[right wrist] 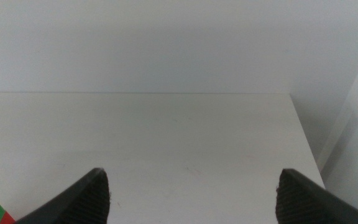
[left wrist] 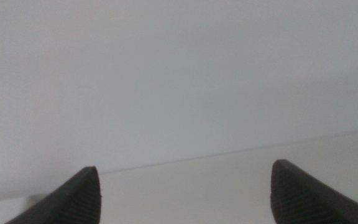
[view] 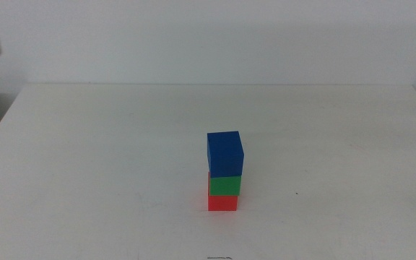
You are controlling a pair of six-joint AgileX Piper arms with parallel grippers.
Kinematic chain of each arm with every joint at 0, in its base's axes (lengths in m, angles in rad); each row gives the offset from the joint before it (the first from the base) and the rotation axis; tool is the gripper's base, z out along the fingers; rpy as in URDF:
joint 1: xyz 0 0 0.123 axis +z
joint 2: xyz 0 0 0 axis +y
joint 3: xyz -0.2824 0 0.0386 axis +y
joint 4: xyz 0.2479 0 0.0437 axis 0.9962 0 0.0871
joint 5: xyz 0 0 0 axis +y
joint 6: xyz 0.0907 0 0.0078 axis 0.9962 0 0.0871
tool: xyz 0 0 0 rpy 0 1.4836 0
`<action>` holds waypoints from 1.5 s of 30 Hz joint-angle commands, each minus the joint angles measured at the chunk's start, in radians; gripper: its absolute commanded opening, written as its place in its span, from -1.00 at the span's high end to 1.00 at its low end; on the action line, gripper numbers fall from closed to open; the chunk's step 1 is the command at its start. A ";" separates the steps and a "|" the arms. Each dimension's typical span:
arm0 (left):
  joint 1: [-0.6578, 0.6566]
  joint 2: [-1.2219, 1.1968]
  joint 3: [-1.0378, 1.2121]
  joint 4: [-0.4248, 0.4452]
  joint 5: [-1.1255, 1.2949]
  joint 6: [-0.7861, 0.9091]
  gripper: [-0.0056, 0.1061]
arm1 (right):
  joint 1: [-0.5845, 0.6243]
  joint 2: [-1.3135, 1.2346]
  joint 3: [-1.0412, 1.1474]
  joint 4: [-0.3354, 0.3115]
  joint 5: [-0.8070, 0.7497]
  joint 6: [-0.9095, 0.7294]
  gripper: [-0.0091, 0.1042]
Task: Stack red cubes first, then green, then blue cubes in a specific spot.
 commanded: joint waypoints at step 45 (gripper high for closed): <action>0.177 -0.695 0.819 -0.038 -0.175 -0.020 -0.77 | -0.008 -0.545 0.738 -0.009 -0.390 -0.010 -0.58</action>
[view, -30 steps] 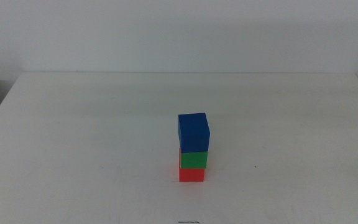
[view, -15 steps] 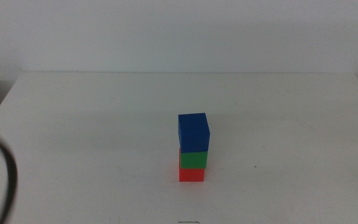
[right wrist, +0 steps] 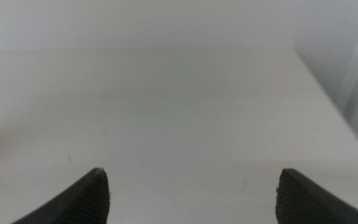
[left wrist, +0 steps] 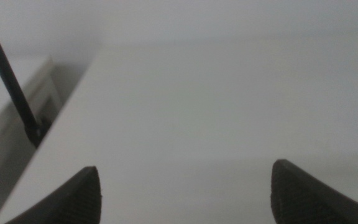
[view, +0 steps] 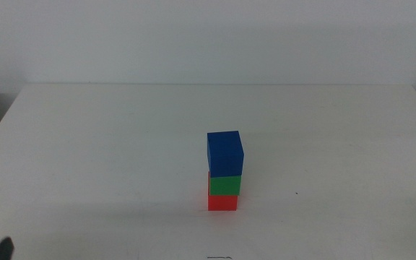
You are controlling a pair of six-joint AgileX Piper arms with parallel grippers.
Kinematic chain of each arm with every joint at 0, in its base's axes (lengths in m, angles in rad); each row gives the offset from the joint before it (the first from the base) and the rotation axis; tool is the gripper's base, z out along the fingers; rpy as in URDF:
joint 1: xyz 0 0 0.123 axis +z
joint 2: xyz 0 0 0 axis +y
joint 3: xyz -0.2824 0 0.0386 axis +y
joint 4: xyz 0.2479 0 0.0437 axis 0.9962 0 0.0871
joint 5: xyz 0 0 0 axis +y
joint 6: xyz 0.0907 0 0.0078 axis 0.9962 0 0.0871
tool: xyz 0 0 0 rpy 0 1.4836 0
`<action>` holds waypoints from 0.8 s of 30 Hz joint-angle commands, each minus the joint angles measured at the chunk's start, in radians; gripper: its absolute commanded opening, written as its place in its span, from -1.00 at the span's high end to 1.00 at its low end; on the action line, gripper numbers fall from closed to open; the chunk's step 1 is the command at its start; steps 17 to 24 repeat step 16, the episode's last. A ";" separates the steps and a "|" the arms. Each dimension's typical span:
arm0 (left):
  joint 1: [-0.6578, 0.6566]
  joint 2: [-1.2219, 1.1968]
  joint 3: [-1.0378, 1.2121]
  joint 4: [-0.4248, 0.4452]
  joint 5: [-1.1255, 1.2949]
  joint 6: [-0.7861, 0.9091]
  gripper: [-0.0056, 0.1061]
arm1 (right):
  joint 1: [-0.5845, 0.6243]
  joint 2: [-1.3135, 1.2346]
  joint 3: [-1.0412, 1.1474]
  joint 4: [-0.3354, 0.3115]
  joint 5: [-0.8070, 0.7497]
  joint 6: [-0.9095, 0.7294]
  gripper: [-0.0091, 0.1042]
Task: Stack red cubes first, then green, then blue cubes in a specific spot.
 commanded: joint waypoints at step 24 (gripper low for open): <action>-0.001 -0.023 0.023 -0.008 -0.086 -0.016 -0.77 | -0.007 -0.133 0.061 -0.024 -0.045 -0.010 -0.58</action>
